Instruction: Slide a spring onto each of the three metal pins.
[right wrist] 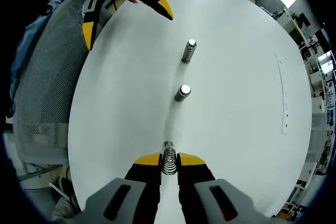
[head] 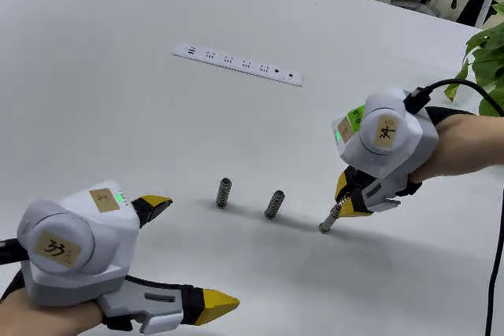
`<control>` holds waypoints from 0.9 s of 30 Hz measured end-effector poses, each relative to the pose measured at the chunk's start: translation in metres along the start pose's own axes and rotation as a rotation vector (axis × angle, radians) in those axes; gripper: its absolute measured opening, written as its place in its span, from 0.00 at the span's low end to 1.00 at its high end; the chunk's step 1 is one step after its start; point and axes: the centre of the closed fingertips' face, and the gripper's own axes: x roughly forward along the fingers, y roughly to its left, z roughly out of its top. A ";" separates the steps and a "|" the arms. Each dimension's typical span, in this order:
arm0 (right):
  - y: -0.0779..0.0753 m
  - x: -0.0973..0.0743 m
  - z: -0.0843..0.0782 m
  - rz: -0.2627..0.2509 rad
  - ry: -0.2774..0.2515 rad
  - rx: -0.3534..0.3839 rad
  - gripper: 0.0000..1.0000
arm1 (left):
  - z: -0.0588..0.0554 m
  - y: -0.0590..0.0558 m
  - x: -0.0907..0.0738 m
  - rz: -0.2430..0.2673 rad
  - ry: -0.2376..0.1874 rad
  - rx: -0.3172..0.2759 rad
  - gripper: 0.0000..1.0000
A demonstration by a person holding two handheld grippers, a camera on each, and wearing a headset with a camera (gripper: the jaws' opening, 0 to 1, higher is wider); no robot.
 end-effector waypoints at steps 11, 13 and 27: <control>0.002 0.018 -0.003 0.021 0.014 -0.004 0.13 | -0.004 -0.002 0.003 -0.008 0.020 0.005 0.98; 0.003 0.021 -0.003 0.022 0.018 -0.010 0.13 | -0.005 -0.003 0.003 -0.010 0.025 0.007 0.98; 0.003 0.030 -0.002 0.028 0.014 -0.009 0.13 | -0.005 -0.003 0.004 -0.013 0.029 0.003 0.98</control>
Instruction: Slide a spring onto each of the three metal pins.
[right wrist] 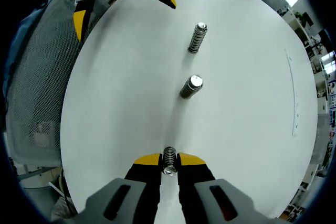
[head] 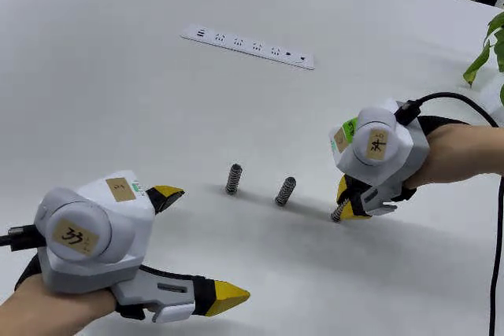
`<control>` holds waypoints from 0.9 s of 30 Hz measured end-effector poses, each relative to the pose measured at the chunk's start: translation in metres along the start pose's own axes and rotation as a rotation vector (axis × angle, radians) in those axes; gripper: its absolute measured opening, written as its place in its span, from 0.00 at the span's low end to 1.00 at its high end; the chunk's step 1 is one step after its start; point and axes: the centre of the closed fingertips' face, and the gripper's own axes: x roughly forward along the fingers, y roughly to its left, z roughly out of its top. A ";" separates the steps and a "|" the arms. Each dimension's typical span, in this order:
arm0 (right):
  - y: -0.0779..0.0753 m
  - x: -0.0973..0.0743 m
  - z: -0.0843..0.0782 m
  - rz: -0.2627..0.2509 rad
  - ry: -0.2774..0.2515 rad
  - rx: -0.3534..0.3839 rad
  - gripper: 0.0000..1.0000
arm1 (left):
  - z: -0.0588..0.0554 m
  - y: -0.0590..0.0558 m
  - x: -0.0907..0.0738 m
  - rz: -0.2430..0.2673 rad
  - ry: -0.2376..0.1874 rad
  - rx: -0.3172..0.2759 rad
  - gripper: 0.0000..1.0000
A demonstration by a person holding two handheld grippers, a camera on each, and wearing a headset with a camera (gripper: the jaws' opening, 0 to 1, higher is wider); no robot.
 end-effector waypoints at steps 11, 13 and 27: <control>-0.001 0.001 0.001 -0.004 -0.004 0.001 0.13 | 0.000 0.001 0.000 0.003 0.001 -0.001 0.98; 0.000 0.002 0.001 -0.003 -0.008 0.004 0.13 | 0.000 0.001 0.000 0.004 0.001 -0.001 0.98; 0.003 -0.003 0.005 -0.062 -0.125 0.100 0.77 | 0.000 0.002 -0.001 0.010 -0.005 0.001 0.99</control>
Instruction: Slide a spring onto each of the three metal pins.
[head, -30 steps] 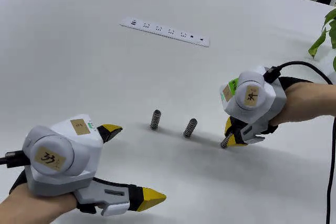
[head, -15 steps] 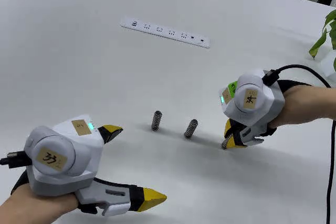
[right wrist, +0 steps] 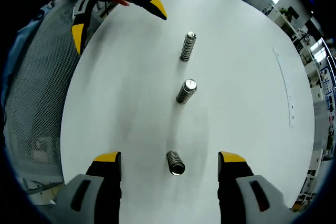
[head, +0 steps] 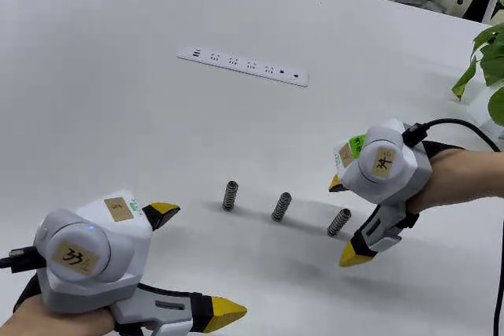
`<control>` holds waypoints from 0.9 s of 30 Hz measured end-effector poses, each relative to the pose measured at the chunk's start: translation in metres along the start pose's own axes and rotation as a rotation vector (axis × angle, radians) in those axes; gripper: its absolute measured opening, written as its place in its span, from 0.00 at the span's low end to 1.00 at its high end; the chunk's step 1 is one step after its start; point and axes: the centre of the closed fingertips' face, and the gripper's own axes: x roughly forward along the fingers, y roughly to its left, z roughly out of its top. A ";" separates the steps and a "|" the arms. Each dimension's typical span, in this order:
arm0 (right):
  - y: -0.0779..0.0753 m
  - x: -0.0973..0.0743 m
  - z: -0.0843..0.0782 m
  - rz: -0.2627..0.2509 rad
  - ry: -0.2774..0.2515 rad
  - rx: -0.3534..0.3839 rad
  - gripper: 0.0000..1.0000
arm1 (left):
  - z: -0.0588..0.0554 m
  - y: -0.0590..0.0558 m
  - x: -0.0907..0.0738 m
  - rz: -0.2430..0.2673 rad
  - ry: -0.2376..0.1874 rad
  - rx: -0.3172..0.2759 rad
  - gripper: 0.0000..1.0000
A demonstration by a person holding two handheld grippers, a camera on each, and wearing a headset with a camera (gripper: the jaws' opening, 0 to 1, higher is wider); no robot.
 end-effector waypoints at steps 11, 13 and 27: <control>0.004 -0.016 0.014 -0.252 -0.237 0.286 0.99 | 0.005 0.011 -0.004 0.072 -0.024 0.010 0.97; 0.007 -0.020 0.019 -0.299 -0.305 0.365 0.99 | 0.007 0.018 -0.006 0.096 -0.044 -0.001 0.99; 0.048 -0.034 0.004 -0.420 -0.486 0.670 0.99 | 0.003 0.020 -0.002 0.116 -0.034 -0.021 0.98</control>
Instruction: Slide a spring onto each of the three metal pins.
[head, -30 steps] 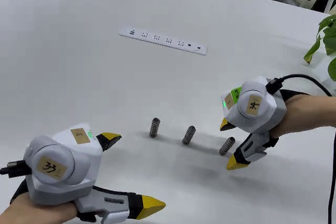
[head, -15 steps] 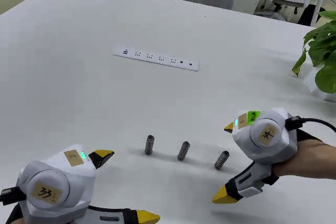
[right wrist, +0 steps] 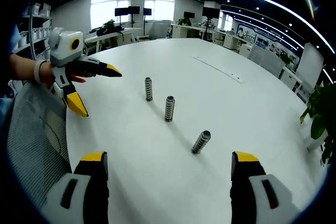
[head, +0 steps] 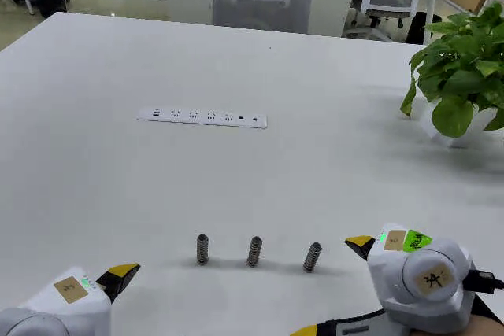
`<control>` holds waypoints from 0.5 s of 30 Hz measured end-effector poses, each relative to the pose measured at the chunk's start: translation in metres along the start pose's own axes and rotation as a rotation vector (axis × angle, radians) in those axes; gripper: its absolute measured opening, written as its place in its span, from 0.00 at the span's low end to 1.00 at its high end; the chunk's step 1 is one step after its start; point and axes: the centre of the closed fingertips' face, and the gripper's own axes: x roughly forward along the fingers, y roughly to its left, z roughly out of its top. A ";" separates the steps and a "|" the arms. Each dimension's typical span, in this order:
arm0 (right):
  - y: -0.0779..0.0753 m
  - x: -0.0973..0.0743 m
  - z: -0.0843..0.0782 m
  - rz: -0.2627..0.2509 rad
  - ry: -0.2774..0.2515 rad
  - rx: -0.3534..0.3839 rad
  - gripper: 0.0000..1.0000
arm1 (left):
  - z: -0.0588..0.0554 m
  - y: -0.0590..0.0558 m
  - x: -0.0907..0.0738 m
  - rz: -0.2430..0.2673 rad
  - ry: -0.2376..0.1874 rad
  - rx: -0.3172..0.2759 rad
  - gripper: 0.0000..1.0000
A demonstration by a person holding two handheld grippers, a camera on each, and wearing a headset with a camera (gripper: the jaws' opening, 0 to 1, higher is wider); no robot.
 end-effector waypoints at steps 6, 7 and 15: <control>-0.005 -0.014 -0.011 -0.101 -0.025 0.036 0.99 | 0.002 0.003 -0.004 0.019 -0.006 -0.011 0.98; -0.004 -0.016 -0.011 -0.108 -0.040 0.042 0.99 | 0.002 0.003 -0.005 0.022 -0.007 -0.008 0.98; -0.001 -0.030 -0.017 -0.199 -0.105 0.080 0.99 | 0.000 0.007 -0.006 0.034 -0.008 -0.007 0.98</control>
